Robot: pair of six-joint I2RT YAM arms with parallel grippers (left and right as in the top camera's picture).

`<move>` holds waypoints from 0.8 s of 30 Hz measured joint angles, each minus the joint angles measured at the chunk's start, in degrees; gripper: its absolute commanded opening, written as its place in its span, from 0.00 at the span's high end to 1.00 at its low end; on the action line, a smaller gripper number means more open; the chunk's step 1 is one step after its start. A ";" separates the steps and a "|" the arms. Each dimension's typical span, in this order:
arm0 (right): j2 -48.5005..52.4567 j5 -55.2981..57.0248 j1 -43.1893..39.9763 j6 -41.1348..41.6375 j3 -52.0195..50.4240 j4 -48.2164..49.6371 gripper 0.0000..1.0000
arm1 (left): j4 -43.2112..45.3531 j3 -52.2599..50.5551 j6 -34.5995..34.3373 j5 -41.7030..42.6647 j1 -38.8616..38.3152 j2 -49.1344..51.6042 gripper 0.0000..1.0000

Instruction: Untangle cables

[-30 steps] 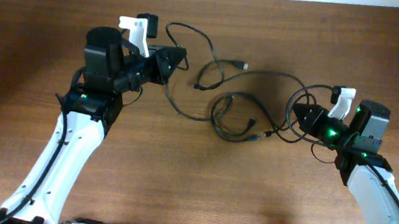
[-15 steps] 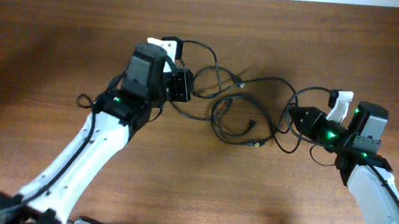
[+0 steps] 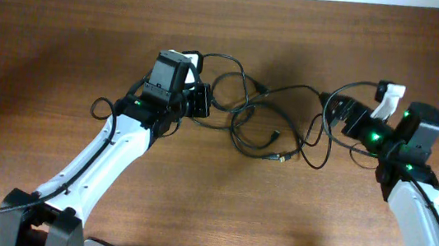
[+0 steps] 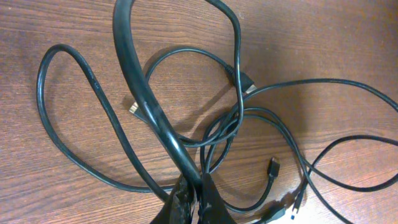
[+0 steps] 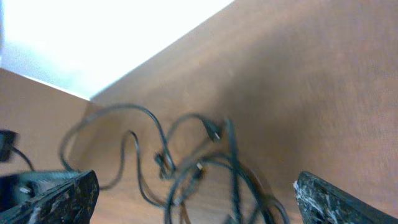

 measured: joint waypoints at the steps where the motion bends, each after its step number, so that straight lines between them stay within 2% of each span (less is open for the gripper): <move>1: -0.92 -0.31 0.00 0.76 0.76 0.02 0.01 | 0.00 0.00 0.24 0.02 0.00 0.00 1.00; 6: -7.69 -5.62 0.94 3.78 2.34 -1.11 0.01 | 0.37 0.00 0.63 0.00 0.00 0.00 1.00; 11: -10.45 -8.26 7.98 2.16 3.02 -15.82 0.01 | 0.61 0.00 0.66 0.00 0.00 0.00 1.00; 16: -8.83 2.16 17.18 -0.85 3.06 -31.91 0.01 | 0.68 0.00 0.66 0.00 0.00 0.00 1.00; 24: 1.33 11.45 25.07 -1.40 3.06 -32.15 0.01 | 0.61 0.00 0.66 0.00 0.00 0.00 0.98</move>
